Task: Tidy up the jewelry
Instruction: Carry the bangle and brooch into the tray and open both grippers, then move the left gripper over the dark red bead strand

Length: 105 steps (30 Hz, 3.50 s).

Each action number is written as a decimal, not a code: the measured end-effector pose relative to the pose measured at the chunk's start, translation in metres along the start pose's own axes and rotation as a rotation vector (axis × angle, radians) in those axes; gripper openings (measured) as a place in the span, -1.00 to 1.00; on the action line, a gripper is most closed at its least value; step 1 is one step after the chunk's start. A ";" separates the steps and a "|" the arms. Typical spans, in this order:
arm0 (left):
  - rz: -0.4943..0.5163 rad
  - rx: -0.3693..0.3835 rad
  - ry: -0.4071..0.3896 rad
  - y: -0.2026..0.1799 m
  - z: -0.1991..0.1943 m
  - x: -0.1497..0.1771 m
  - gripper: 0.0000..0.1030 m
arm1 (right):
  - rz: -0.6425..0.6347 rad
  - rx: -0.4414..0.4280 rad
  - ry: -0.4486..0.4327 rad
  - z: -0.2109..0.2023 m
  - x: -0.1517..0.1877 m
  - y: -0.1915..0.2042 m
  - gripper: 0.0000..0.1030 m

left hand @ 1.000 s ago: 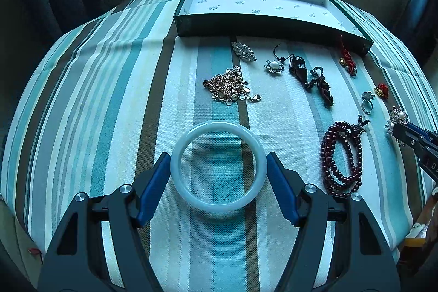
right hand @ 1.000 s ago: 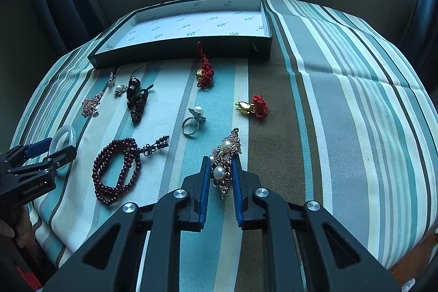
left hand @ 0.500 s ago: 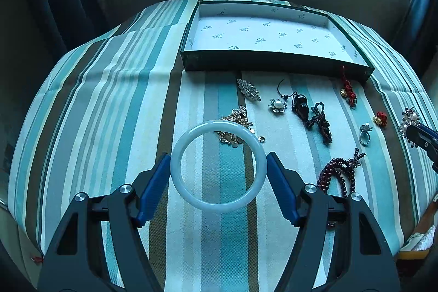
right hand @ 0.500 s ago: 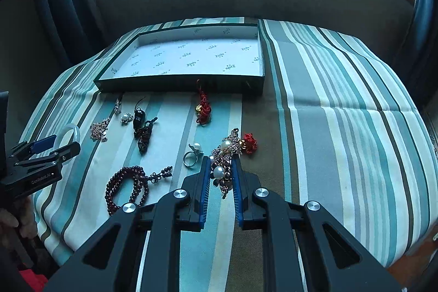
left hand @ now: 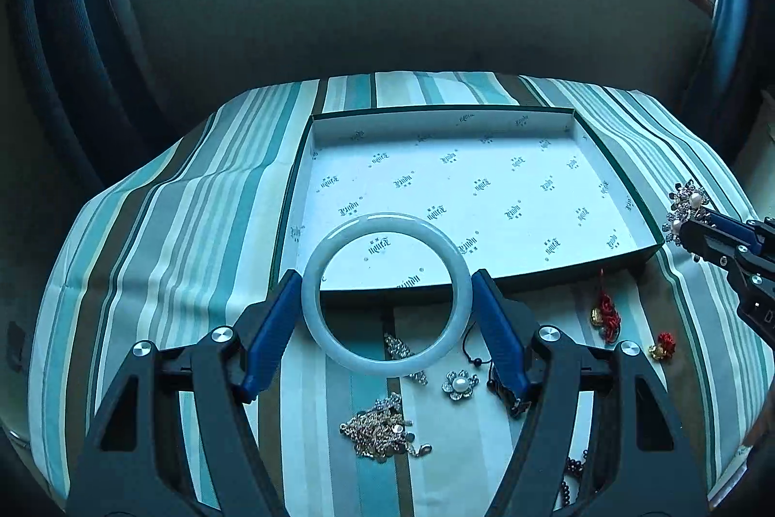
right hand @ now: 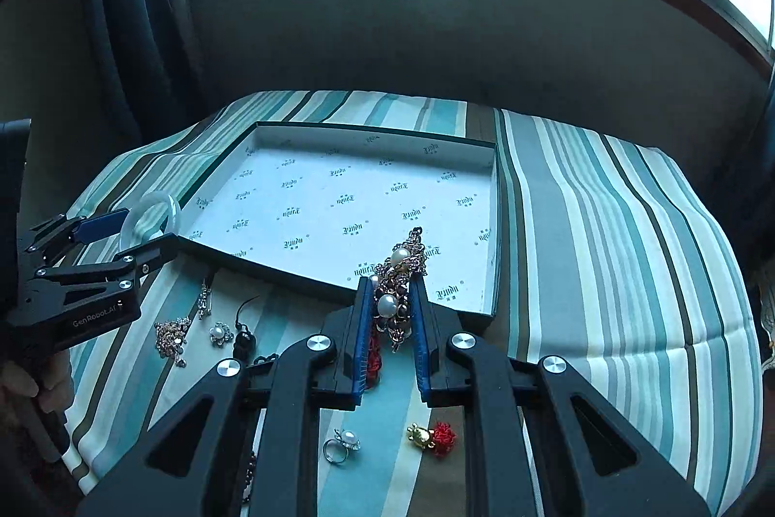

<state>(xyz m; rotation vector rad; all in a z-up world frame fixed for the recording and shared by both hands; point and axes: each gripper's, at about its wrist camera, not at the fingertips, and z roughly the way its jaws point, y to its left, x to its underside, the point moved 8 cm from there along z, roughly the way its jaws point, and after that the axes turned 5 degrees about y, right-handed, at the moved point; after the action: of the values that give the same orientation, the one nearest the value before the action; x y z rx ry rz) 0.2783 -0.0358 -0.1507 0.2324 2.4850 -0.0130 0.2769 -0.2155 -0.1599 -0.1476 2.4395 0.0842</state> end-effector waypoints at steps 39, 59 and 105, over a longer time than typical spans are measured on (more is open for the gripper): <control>0.041 0.025 0.093 -0.032 0.098 -0.026 0.61 | 0.029 -0.002 0.109 0.082 -0.002 -0.018 -0.22; 0.042 0.054 0.113 -0.026 -0.012 0.065 0.61 | -0.024 0.017 0.196 -0.003 0.097 0.013 -0.22; 0.148 0.105 0.270 -0.100 -0.011 0.153 0.40 | 0.003 -0.019 0.253 -0.031 0.149 -0.009 -0.23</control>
<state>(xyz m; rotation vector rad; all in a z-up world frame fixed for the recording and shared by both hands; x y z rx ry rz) 0.1348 -0.1085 -0.2381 0.4914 2.7318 -0.0529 0.1451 -0.2402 -0.2319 -0.1722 2.6924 0.0949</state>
